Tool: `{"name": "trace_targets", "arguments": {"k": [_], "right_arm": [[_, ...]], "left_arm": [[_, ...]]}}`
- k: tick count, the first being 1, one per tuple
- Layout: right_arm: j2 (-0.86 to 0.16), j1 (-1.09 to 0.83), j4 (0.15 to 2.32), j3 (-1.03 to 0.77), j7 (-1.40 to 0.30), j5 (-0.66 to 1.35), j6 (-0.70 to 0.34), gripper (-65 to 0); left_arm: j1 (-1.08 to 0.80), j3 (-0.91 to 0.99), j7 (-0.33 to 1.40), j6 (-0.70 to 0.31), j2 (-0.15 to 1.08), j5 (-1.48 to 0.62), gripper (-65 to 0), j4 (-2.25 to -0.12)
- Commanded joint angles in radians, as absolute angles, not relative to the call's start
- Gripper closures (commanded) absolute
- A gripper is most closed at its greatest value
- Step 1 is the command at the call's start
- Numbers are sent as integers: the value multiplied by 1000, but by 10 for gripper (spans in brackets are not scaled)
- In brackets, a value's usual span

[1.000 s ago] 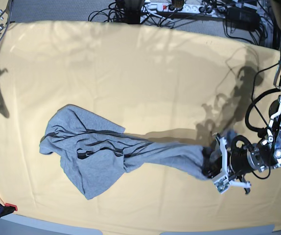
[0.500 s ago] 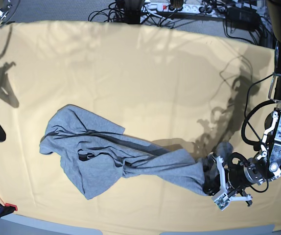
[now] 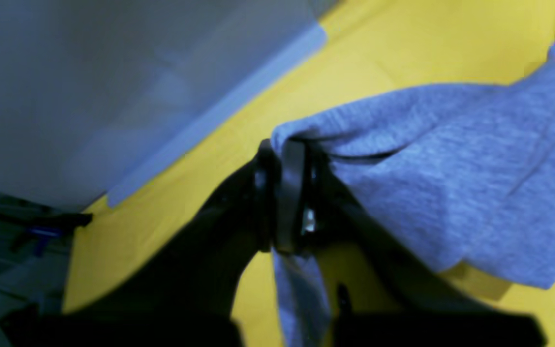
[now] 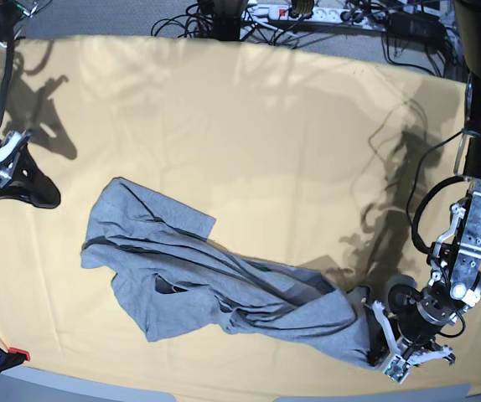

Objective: Layout the t-shirt on the table in an organized manner, then fold the t-shirt properly
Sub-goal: 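Grasp the shirt with the right gripper while the left gripper holds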

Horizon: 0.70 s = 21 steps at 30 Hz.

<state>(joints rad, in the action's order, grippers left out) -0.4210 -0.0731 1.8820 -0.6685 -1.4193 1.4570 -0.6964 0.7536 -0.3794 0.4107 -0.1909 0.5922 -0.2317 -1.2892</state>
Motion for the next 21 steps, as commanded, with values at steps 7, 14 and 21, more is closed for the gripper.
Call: {"name": "trace_targets", "arguments": {"k": [7, 14, 21], "right_arm": [[-408, -75, 1917, -554, -1396, 1484, -698, 0], [-382, -27, 1916, -273, -1396, 1481, -698, -289], [-382, 11, 1916, -71, -1232, 839, -698, -288]], "left_arm": [[860, -366, 390, -186, 566, -252, -403, -1141], [862, -366, 528, -56, 569, -233, -403, -1131], [868, -366, 496, 101, 597, -132, -403, -1131]]}}
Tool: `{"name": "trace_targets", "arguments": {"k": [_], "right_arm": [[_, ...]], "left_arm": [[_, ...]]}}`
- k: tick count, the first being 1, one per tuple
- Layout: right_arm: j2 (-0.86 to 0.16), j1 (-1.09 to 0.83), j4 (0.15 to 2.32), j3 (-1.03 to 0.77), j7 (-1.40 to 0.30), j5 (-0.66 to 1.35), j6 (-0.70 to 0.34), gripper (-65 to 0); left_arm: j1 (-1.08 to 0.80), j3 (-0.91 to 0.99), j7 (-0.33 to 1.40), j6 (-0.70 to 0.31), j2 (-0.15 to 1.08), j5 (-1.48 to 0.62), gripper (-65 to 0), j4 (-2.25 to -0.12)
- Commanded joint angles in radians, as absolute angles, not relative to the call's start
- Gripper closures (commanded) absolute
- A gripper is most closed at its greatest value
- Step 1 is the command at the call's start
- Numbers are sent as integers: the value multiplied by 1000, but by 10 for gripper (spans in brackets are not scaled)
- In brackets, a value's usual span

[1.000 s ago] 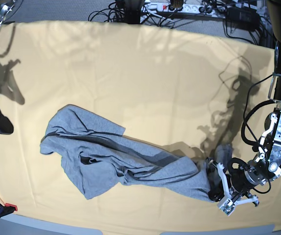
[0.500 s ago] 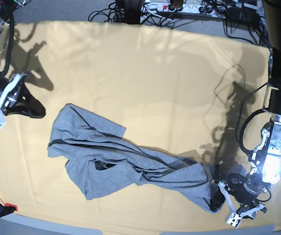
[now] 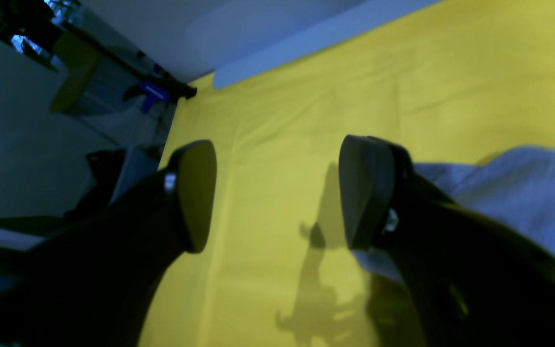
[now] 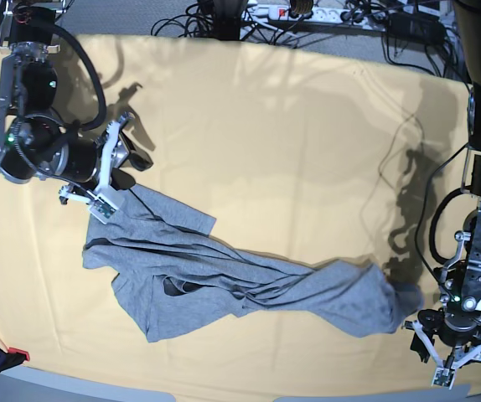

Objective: Layout the t-shirt on the table in an organized manner, then fold the t-shirt properly
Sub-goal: 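Grasp the shirt with the right gripper while the left gripper holds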

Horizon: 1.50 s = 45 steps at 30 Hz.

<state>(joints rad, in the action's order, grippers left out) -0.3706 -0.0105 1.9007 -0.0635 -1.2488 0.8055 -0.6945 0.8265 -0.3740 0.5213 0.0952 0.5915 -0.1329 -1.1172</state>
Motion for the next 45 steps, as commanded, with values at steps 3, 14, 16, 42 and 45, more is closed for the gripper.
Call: {"name": "trace_targets", "arguments": {"k": [3, 14, 16, 42, 45], "right_arm": [[-382, 11, 1915, -23, -1111, 638, -698, -289], [-382, 7, 1773, 81, -756, 284, -698, -287], [-382, 10, 1749, 81, -733, 251, -698, -287], [-485, 12, 1980, 78, -915, 332, -698, 0], [-565, -21, 2060, 78, -1005, 464, -698, 0]], "left_arm": [[881, -366, 496, 26, 601, -162, -403, -1131], [890, -366, 567, -60, 599, -253, -403, -1131], [890, -366, 567, -60, 599, -254, -403, -1131], [890, -366, 620, -209, 604, -381, -403, -1131], [889, -366, 656, -348, 604, -467, -403, -1131]]}}
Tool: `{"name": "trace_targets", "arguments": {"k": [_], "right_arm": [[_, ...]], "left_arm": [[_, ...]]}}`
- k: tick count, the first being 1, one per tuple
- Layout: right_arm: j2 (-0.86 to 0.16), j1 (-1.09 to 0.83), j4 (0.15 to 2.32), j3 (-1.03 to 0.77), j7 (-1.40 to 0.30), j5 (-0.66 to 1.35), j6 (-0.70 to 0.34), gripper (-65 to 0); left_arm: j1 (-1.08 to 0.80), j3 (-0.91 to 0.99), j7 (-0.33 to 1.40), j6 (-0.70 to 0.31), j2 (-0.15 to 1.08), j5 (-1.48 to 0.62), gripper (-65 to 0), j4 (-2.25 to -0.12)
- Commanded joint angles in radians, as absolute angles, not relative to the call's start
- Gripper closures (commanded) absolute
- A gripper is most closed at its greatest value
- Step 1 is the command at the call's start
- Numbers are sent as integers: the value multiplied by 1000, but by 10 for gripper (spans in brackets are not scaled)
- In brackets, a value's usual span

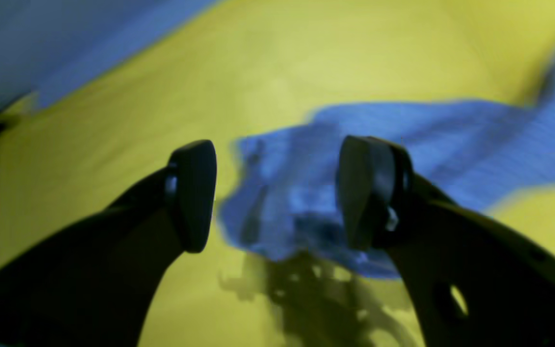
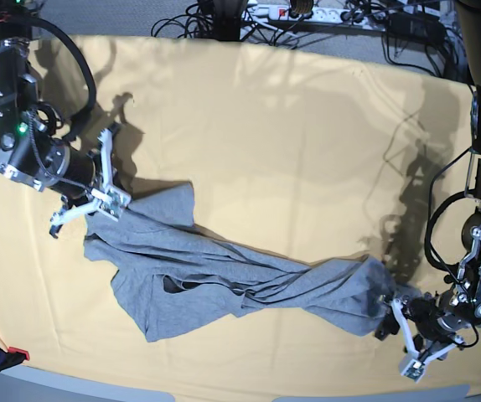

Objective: Layout the t-shirt on the table in an organized manner, then fold the t-shirt properly
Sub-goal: 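Grasp the shirt with the right gripper while the left gripper holds, then pull the grasped shirt corner outward with the right gripper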

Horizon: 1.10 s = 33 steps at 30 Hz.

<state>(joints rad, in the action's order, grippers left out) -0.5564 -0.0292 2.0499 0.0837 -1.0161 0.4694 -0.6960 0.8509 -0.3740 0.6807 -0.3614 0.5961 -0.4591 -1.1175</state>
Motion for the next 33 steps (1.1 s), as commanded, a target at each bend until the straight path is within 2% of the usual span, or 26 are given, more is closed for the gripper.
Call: {"name": "trace_targets", "arguments": {"k": [1, 7, 10, 18, 25, 26, 29, 30, 31, 33], "right_arm": [[-583, -35, 2070, 78, -1028, 499, -698, 0], [-669, -125, 2129, 78, -1202, 671, -698, 0], [-743, -171, 2168, 78, -1264, 731, -698, 0], [-887, -262, 2192, 78, -1322, 751, -698, 0], [-895, -286, 2189, 78, -1176, 531, -698, 0], [-895, -286, 2189, 78, -1164, 523, -698, -70], [-895, -285, 2189, 78, -1159, 518, -698, -374], [-895, -281, 2193, 76, -1159, 515, -698, -442], [-895, -272, 2202, 76, -1162, 515, -698, -476], [-895, -247, 2233, 75, -1173, 514, -678, -480]], "left_arm": [[890, -366, 662, -388, 604, -493, -403, -1131], [889, -366, 695, -596, 603, -672, -403, -1131], [890, -366, 716, -637, 599, -725, -403, -1131], [879, -366, 741, -638, 601, -742, -403, -1131], [876, -366, 789, -636, 602, -769, -403, -1131], [876, -366, 800, -637, 601, -770, -403, -1131], [876, -366, 817, -637, 602, -776, -403, -1131], [876, -366, 817, -637, 602, -776, -403, -1131], [876, -366, 817, -636, 602, -775, -403, -1131], [876, -366, 817, -636, 601, -776, -403, -1131]]}}
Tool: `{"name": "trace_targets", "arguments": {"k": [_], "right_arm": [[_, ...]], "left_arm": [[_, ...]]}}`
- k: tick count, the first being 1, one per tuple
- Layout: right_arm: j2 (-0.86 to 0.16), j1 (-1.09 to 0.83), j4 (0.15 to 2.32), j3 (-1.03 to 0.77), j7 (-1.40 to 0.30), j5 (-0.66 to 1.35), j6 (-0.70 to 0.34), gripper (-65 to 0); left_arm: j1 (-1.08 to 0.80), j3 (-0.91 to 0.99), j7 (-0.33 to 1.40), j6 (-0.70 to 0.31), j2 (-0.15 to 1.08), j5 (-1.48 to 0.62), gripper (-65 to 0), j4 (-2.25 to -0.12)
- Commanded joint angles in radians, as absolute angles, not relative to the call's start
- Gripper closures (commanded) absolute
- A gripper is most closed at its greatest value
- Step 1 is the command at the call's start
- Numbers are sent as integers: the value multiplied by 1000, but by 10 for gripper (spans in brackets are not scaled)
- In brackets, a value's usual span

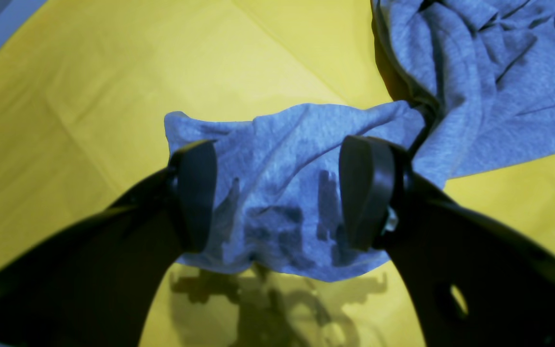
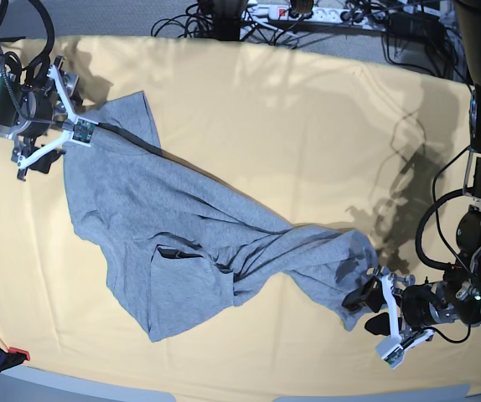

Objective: Layout the t-shirt on the table in an organized manner, then fold the t-shirt properly
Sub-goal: 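Pull the grasped shirt corner outward with the right gripper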

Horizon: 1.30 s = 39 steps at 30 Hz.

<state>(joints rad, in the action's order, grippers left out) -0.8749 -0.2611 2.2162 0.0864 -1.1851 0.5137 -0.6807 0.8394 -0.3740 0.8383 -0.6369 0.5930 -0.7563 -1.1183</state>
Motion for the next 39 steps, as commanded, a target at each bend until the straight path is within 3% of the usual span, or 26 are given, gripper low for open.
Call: {"name": "trace_targets", "arguments": {"k": [1, 4, 7, 10, 13, 16, 21, 27, 28, 29, 31, 32, 36, 39], "right_arm": [[-895, -233, 2250, 69, -1170, 505, -667, -480], [-894, -199, 2272, 28, -1095, 444, -579, -480], [-881, -188, 2271, -45, -995, 413, -477, -480], [-834, -188, 2266, -112, -960, 414, -438, -480], [-786, -188, 2252, -132, -961, 419, -421, -480], [-744, -189, 2230, -132, -961, 438, -419, -480], [-670, -188, 2218, -131, -960, 471, -447, -480], [-649, -188, 2218, -132, -961, 470, -453, -480], [-649, -188, 2218, -132, -961, 471, -453, -479], [-649, -188, 2218, -132, -961, 470, -453, -477], [-649, -189, 2218, -132, -961, 470, -453, -449], [-649, -189, 2218, -132, -962, 466, -453, -411], [-648, -189, 2218, -132, -964, 444, -452, -230], [-648, -191, 2218, -132, -964, 444, -452, -178]], "left_arm": [[876, -366, 817, -636, 601, -776, -403, -1131], [876, -366, 839, -637, 602, -778, -403, -1131], [877, -366, 979, -698, 608, -873, -403, -1131], [879, -366, 1181, -698, 618, -1105, -403, -1132], [879, -366, 1289, -698, 617, -1191, -403, -1133], [872, -366, 1269, -698, 617, -1134, -403, -1133], [824, -366, 1046, -698, 610, -937, -403, -1132], [756, -369, 1015, -698, 546, -868, -402, -1132], [750, -372, 997, -698, 540, -844, -384, -1132], [748, -372, 967, -698, 536, -808, -321, -1132], [755, -372, 908, -698, 535, -731, -78, -1132], [763, -372, 896, -698, 536, -700, 0, -1132], [834, -372, 891, -673, 536, -662, 0, -1132], [908, -372, 889, -652, 538, -667, 0, -1132]]}}
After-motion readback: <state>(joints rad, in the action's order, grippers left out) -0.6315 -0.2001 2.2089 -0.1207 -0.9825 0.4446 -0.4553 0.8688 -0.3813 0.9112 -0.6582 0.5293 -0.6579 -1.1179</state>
